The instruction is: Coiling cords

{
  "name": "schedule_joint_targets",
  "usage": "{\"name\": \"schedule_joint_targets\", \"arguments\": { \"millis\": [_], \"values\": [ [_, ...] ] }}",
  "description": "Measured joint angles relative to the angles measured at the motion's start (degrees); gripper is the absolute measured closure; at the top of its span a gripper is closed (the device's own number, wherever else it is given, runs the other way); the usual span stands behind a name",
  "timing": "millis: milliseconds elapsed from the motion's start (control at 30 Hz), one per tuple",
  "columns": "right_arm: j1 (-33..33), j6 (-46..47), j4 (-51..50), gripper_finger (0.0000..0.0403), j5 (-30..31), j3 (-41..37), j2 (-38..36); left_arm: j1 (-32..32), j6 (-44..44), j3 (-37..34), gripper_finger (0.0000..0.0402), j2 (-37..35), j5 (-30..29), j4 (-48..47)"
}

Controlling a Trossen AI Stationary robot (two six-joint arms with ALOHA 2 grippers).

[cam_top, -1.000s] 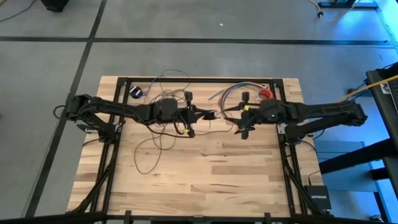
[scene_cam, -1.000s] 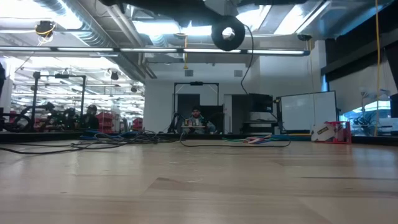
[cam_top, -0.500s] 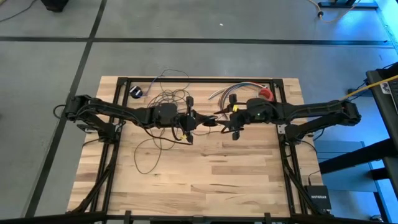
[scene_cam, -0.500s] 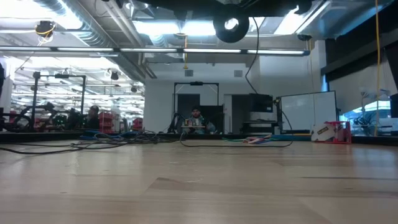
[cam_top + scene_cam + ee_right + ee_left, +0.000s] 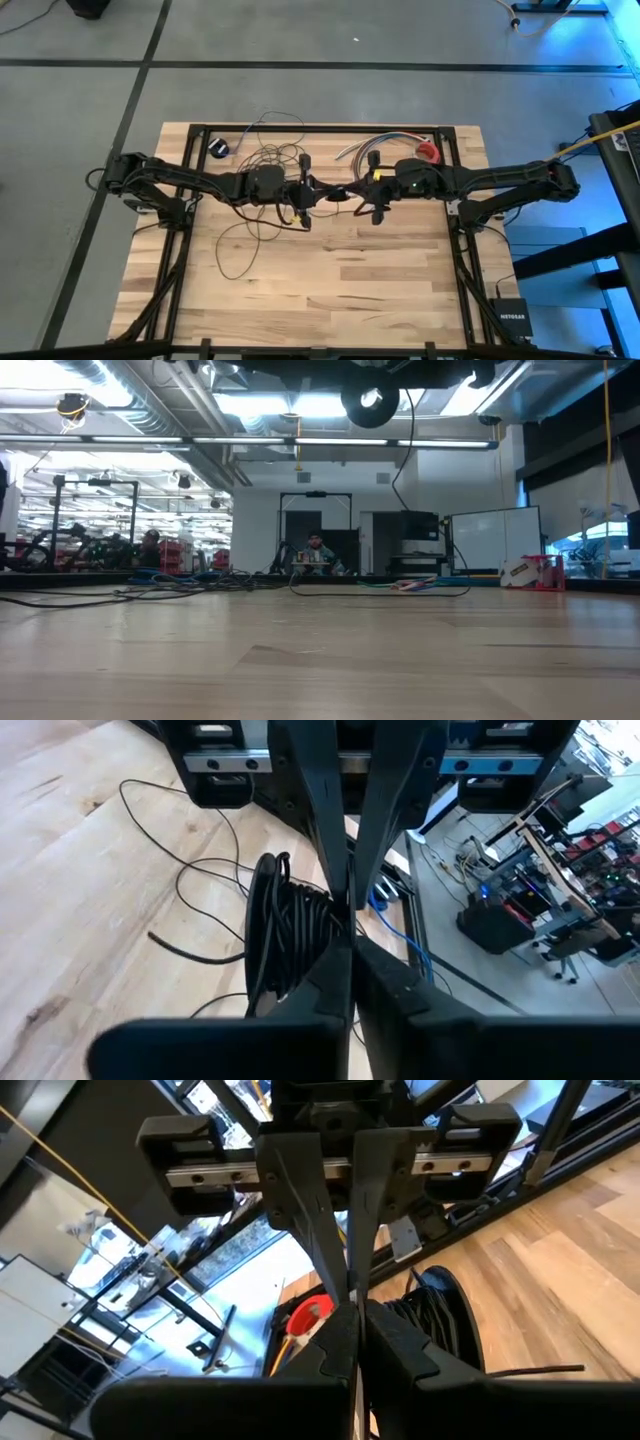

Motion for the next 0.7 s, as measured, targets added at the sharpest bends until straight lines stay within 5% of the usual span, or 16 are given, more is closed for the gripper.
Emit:
{"name": "schedule_joint_targets", "arguments": {
  "millis": [267, 500, 700],
  "values": [
    [0.13, -0.66, -0.53, 0.0392, 5.06, 0.00, -0.12, -0.22, -3.49, 0.00, 0.0345, -0.47, -0.96, 0.76],
    [0.09, -0.62, -0.46, 0.0397, 15.04, 0.00, -5.06, -2.45, -5.32, 0.02, 0.0263, -2.14, -19.28, -1.40],
    [0.09, 0.25, -0.35, 0.0398, 25.65, 0.02, -10.89, -2.09, -7.18, 0.02, 0.0229, -2.02, -21.71, -1.96]
  ]
}}
